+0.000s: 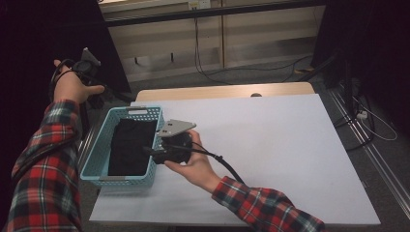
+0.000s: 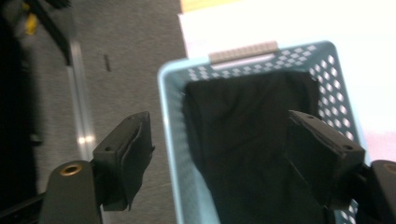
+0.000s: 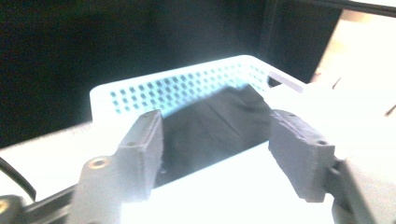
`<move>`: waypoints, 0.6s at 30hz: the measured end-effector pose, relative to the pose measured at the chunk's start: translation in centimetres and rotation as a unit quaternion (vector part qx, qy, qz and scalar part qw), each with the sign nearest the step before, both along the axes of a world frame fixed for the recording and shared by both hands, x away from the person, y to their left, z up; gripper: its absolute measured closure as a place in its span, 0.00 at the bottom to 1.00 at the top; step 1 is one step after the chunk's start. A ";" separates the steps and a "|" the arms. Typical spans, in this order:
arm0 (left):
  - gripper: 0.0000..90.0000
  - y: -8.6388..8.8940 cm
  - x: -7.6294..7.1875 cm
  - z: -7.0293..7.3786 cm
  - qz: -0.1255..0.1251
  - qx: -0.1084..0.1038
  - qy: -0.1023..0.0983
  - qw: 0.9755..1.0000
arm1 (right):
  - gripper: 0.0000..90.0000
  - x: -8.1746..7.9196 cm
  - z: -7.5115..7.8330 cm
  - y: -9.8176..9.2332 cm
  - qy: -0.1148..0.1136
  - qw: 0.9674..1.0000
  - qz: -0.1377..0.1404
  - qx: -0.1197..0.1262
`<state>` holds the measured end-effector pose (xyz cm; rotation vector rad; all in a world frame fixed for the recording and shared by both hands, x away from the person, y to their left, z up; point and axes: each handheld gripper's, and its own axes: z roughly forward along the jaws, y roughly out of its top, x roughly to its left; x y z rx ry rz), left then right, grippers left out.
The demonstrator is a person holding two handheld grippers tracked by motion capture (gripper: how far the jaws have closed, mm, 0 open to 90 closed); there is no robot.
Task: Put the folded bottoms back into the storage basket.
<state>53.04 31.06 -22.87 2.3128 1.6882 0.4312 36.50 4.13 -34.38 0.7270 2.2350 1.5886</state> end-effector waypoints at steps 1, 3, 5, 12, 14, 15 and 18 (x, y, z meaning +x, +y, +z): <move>0.26 0.1 -0.3 -0.4 0.000 -0.004 0.000 1.000 | 0.35 0.1 -0.1 -0.7 0.001 1.000 0.000 -0.008; 0.26 0.5 -0.8 -1.2 -0.002 -0.014 0.004 1.000 | 0.34 0.2 -0.5 -2.1 0.004 1.000 -0.008 -0.008; 0.25 0.7 -1.2 -2.1 -0.004 -0.025 0.003 1.000 | 0.33 0.2 -0.9 -3.5 0.005 1.000 -0.015 -0.012; 0.24 0.0 -2.1 -4.7 -0.029 -0.050 0.013 0.998 | 0.27 0.2 -2.9 -6.7 0.021 0.999 -0.016 -0.036; 0.24 -0.4 -2.3 -5.3 -0.034 -0.053 0.013 0.998 | 0.26 0.2 -3.5 -7.5 0.025 0.999 -0.018 -0.037; 0.24 -0.5 -2.4 -5.5 -0.037 -0.054 0.011 0.998 | 0.25 0.3 -3.8 -7.9 0.031 0.999 -0.017 -0.037; 0.25 -0.7 -2.8 -6.5 -0.047 -0.059 0.013 0.997 | 0.24 0.4 -4.7 -9.2 0.040 0.998 -0.021 -0.048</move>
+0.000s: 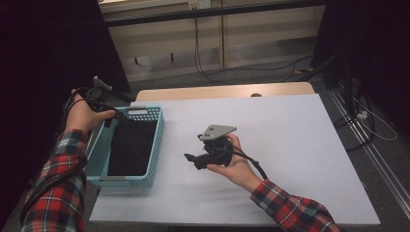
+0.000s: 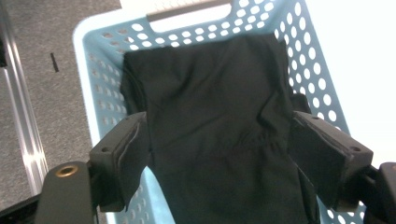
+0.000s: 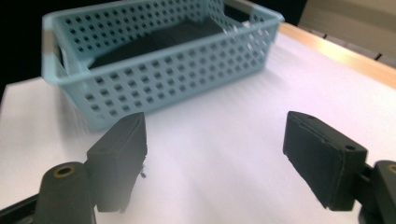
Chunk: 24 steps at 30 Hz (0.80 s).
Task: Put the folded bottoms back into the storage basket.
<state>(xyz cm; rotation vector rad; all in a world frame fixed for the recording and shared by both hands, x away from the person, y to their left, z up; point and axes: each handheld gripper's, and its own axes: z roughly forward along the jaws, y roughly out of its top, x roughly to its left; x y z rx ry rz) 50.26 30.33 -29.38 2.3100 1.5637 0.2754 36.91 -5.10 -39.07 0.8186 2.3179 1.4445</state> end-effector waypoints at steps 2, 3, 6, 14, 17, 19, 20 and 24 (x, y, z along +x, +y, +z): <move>0.28 -0.1 -0.3 -0.8 0.001 -0.008 0.000 1.000 | 0.23 0.0 -0.4 -0.9 0.001 1.000 -0.004 -0.004; 0.29 -0.2 -0.5 -1.2 -0.002 -0.011 -0.001 1.000 | 0.23 0.0 -0.6 -1.3 0.000 1.000 -0.006 -0.003; 0.39 -0.3 -0.8 -2.8 -0.008 -0.016 0.010 1.000 | 0.23 -0.3 -0.9 -2.3 0.002 1.000 -0.014 -0.005; 0.85 -0.5 -1.5 -6.0 0.002 -0.009 0.038 0.999 | 0.23 -1.3 -1.8 -4.7 0.000 1.000 -0.026 -0.009; 1.00 -0.2 -1.4 -7.1 0.012 -0.015 0.050 0.999 | 0.23 -1.5 -2.1 -5.4 0.003 0.999 -0.035 -0.012; 1.00 -0.1 -1.4 -8.0 0.018 -0.009 0.062 0.998 | 0.23 -1.6 -2.2 -5.8 0.003 0.999 -0.037 -0.014; 1.00 0.0 -1.4 -8.4 0.015 -0.005 0.078 0.997 | 0.23 -1.6 -2.2 -5.9 0.003 0.999 -0.038 -0.012; 1.00 0.4 -1.3 -10.0 0.019 0.013 0.093 0.995 | 0.23 -1.7 -2.1 -6.2 -0.002 0.999 -0.041 -0.008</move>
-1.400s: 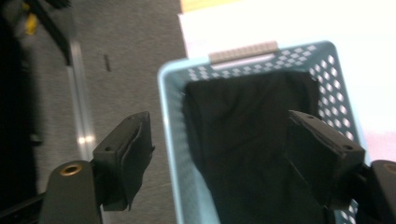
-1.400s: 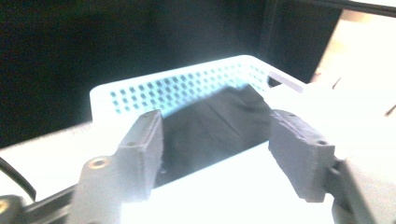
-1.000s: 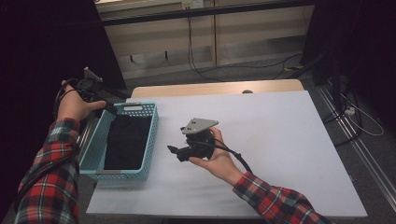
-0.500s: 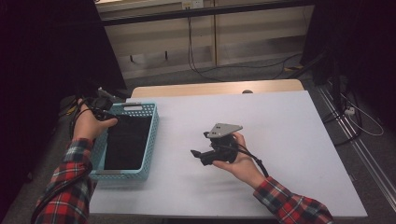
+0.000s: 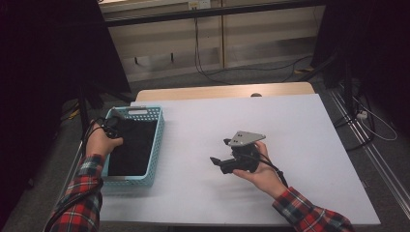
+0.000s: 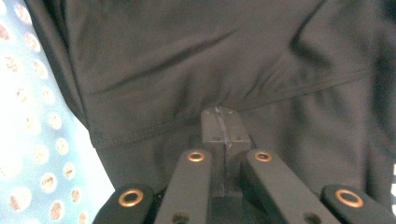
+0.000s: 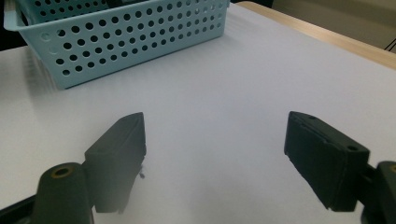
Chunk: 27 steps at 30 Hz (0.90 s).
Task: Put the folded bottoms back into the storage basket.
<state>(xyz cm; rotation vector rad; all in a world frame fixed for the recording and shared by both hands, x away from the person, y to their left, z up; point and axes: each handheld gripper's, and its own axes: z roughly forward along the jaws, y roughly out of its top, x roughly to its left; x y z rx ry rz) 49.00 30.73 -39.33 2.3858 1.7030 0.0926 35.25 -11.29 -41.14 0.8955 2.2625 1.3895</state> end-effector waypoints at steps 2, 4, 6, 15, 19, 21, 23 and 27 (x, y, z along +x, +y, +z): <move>1.00 0.4 0.1 -0.7 0.003 -0.008 0.010 1.000 | 0.23 0.0 0.0 -0.1 0.000 1.000 -0.002 0.000; 1.00 0.8 0.1 -1.3 0.006 -0.011 0.019 1.000 | 0.23 0.0 0.0 -0.2 -0.001 1.000 -0.002 0.000; 1.00 0.9 0.0 -1.2 0.017 -0.017 0.021 0.999 | 0.23 0.0 -0.1 -0.2 0.000 1.000 -0.005 -0.002; 1.00 2.6 0.0 -1.4 0.039 -0.007 0.030 0.999 | 0.23 0.0 -0.2 -0.5 -0.003 1.000 -0.012 -0.004; 1.00 2.7 0.0 -1.4 0.037 -0.006 0.028 0.999 | 0.22 0.2 -0.3 -0.7 0.001 1.000 -0.016 -0.007; 1.00 2.8 0.0 -1.2 0.032 -0.031 0.025 0.999 | 0.22 0.2 -0.4 -0.7 0.002 1.000 -0.017 -0.010; 1.00 2.5 -0.2 -0.5 0.025 -0.048 0.013 0.998 | 0.22 0.2 -0.4 -0.8 0.002 1.000 -0.017 -0.013; 0.97 1.7 -0.5 1.3 0.001 -0.055 -0.004 0.998 | 0.22 0.3 -0.5 -1.0 0.005 1.000 -0.019 -0.012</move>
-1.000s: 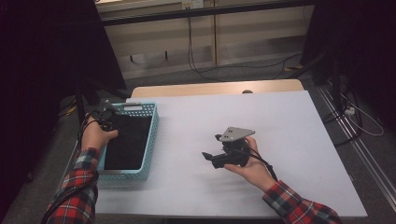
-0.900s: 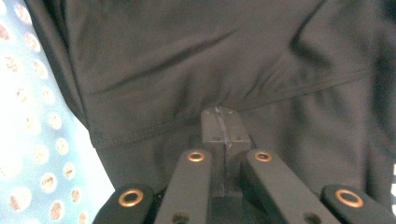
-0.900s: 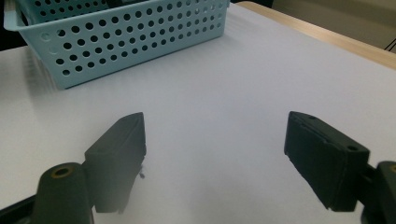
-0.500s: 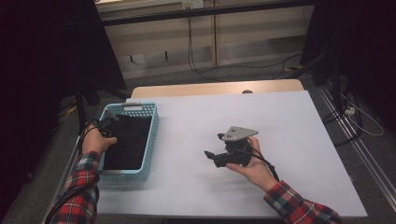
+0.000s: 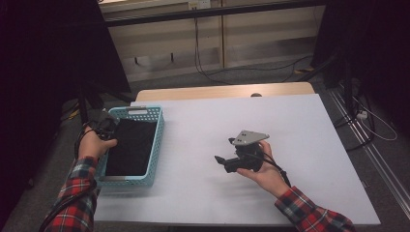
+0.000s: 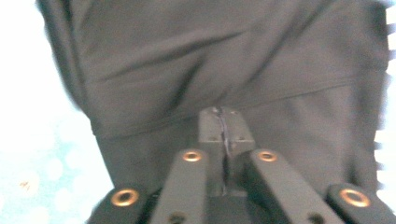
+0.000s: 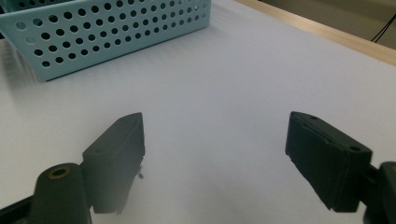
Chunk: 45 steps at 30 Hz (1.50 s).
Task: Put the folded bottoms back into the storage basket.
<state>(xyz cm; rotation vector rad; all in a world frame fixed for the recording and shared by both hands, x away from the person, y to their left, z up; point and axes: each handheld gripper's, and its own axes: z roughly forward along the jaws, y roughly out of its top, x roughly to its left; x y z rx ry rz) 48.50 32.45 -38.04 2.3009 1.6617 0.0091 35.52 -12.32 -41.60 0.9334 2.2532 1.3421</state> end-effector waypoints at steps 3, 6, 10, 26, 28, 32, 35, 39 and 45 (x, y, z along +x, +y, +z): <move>0.95 -0.5 -0.1 0.9 -0.002 -0.010 -0.011 1.000 | 0.21 0.0 -0.1 -0.1 0.005 1.000 0.000 -0.005; 0.91 -1.0 -0.3 1.3 -0.008 -0.014 -0.016 1.000 | 0.21 -0.2 -0.1 -0.4 0.002 1.000 -0.003 -0.007; 0.78 -1.7 -0.6 1.8 -0.017 -0.024 -0.018 0.999 | 0.21 -0.4 -0.1 -1.1 0.003 1.000 -0.009 -0.003; 0.39 -6.3 -1.5 4.2 -0.059 -0.029 -0.047 0.997 | 0.21 -1.7 -0.2 -4.2 0.006 1.000 -0.026 0.003; 0.38 -7.0 -1.6 4.3 -0.068 -0.029 -0.049 0.996 | 0.21 -1.9 -0.2 -4.6 0.006 1.000 -0.028 0.003; 0.35 -8.6 -1.9 4.6 -0.088 -0.038 -0.056 0.994 | 0.21 -2.2 -0.4 -5.4 0.011 0.999 -0.031 0.005; 0.33 -9.8 -2.2 4.8 -0.103 -0.047 -0.063 0.992 | 0.21 -2.4 -0.6 -6.0 0.013 0.999 -0.033 0.007; 0.33 -11.3 -2.7 5.0 -0.125 -0.050 -0.070 0.988 | 0.21 -2.7 -0.6 -6.7 0.014 0.999 -0.036 0.008; 0.31 -13.3 -3.5 5.3 -0.152 -0.056 -0.078 0.984 | 0.21 -3.2 -0.7 -7.7 0.017 0.999 -0.040 0.008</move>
